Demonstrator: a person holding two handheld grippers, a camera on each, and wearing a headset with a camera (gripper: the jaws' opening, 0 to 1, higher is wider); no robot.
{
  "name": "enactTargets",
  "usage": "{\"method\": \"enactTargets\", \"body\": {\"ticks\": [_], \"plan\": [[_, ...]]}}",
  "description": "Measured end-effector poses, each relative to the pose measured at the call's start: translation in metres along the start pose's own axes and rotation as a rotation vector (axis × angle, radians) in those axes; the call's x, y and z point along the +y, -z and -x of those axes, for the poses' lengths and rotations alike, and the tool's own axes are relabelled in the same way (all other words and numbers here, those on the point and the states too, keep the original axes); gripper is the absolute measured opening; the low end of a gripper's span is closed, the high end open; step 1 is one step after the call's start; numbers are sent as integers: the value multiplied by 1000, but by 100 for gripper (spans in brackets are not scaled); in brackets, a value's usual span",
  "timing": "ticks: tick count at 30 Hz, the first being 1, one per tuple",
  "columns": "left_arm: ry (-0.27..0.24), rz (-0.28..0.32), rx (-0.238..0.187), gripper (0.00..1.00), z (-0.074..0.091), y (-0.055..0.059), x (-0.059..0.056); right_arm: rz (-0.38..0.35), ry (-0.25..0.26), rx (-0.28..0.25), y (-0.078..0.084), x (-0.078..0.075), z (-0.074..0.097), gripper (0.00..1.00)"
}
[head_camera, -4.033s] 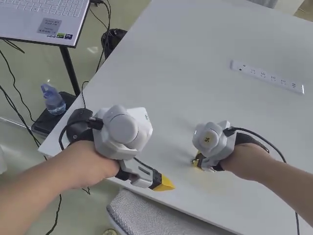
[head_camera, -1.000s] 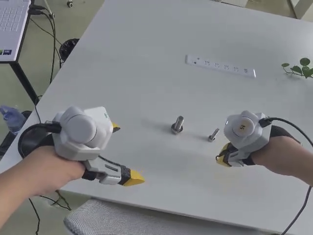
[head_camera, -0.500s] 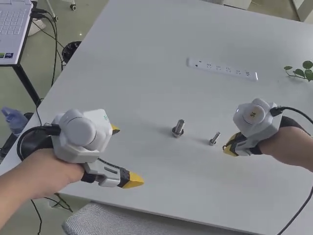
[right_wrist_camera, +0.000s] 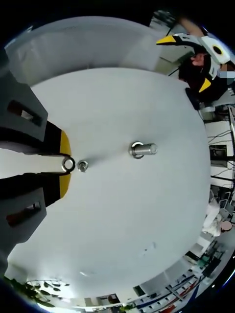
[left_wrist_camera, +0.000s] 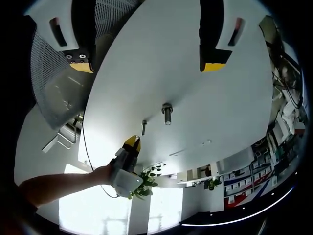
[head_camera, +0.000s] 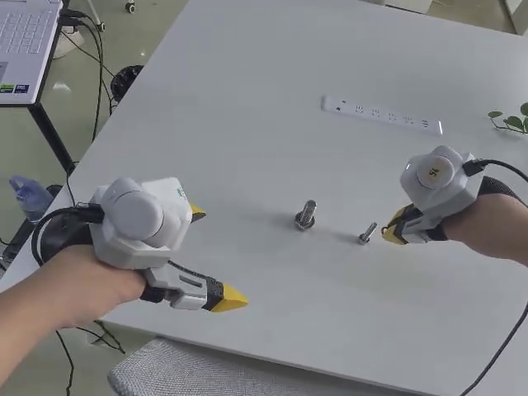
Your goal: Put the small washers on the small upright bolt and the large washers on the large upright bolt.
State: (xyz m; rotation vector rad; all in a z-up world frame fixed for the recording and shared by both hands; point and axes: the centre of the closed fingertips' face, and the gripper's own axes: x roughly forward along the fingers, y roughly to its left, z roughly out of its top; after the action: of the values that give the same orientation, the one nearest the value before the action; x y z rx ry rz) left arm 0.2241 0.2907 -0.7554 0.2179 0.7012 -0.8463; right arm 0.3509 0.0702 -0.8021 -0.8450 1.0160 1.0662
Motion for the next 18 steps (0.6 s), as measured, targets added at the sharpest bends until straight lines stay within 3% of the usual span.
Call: {"method": "enactTargets", "body": {"ticks": [10,18], "plan": [[11,20,0,94,0,7,-1,-3,-1,-15,-12,-10,-3,12],[25,11,-7,99,-2,4,-4,9,-13,-5,-14,-10,-9,12]]}}
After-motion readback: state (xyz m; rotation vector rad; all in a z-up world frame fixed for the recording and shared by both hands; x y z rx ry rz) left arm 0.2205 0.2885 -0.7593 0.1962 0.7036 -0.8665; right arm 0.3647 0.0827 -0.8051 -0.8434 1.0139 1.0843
